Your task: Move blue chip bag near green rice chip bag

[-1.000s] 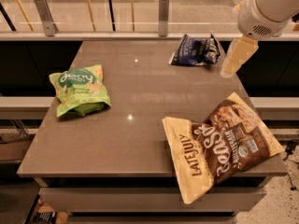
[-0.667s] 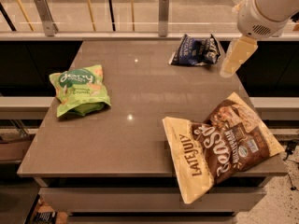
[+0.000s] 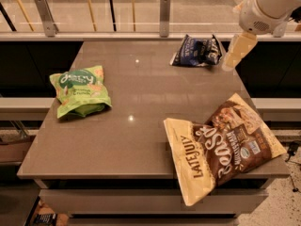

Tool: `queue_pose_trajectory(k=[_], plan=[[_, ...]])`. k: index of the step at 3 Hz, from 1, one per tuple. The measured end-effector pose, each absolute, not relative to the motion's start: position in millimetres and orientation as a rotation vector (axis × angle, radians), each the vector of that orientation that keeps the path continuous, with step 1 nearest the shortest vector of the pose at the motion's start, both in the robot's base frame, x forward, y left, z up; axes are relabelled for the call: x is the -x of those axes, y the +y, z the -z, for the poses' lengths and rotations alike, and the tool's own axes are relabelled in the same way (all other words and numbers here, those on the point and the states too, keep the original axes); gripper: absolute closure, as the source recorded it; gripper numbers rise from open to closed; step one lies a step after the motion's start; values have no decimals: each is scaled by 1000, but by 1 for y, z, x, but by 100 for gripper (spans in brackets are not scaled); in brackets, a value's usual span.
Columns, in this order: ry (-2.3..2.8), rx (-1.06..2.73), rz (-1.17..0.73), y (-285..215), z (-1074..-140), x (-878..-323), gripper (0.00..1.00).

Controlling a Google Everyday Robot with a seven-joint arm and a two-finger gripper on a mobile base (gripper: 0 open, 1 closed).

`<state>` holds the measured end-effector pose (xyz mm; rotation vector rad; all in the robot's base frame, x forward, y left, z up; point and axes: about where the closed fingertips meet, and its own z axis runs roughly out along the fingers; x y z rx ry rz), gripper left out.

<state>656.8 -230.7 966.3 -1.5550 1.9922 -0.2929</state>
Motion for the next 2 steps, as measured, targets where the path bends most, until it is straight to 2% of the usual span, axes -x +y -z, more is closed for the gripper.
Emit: queue_pose_trajectory(k=[2], plan=[[2040, 1581, 343, -241, -942, -704, 0]])
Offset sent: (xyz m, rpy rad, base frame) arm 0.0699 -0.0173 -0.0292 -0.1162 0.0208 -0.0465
